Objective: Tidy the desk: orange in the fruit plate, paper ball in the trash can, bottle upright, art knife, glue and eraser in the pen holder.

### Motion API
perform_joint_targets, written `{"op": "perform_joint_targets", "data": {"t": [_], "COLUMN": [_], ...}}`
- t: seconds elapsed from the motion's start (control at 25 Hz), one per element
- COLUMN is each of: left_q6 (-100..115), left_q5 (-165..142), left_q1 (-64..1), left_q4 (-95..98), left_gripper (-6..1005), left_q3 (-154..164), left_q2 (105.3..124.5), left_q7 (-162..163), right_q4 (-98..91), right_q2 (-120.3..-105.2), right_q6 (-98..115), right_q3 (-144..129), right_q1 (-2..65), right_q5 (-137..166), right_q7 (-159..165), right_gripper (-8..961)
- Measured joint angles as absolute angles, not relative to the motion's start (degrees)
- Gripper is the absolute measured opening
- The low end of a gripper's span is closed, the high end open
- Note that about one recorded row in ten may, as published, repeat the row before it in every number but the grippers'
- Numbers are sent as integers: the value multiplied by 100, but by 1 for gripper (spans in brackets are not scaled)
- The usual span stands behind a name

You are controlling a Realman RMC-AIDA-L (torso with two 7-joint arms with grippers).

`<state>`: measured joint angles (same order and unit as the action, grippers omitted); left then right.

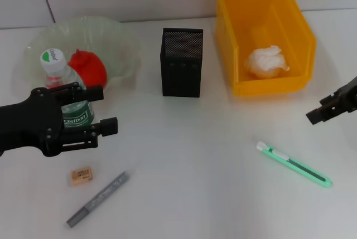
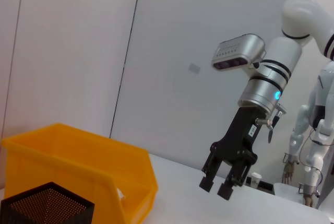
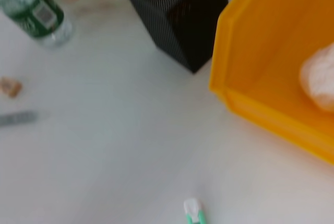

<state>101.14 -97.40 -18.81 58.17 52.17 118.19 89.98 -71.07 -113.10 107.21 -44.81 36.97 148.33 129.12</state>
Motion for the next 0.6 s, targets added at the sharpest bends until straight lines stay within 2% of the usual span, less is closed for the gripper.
{"op": "perform_joint_targets", "data": {"t": [0.12,0.36,0.6], "left_q6": [10106,10106,10107], "left_q5": [-9748,-9748,-9755], "left_q1": [-1896,-1902,-2034], "left_q4": [5761,5744,5606], "left_gripper": [798,798,798], "left_q3": [5220,5220,5221], "left_q2": [11821,11821,11821], "left_q7": [8936,8924,8891], "right_q4": [-6769,-6693,-6689], "right_q2": [-11310,-11324,-11468], "right_q6": [10870,10784,10648], "right_q3": [-4751,-5020,-5139], "right_q1": [3985,4070,4205], "right_q5": [15144,15323,15750], "right_q7": [12952,12958,12974], "right_gripper": [600,600,600]}}
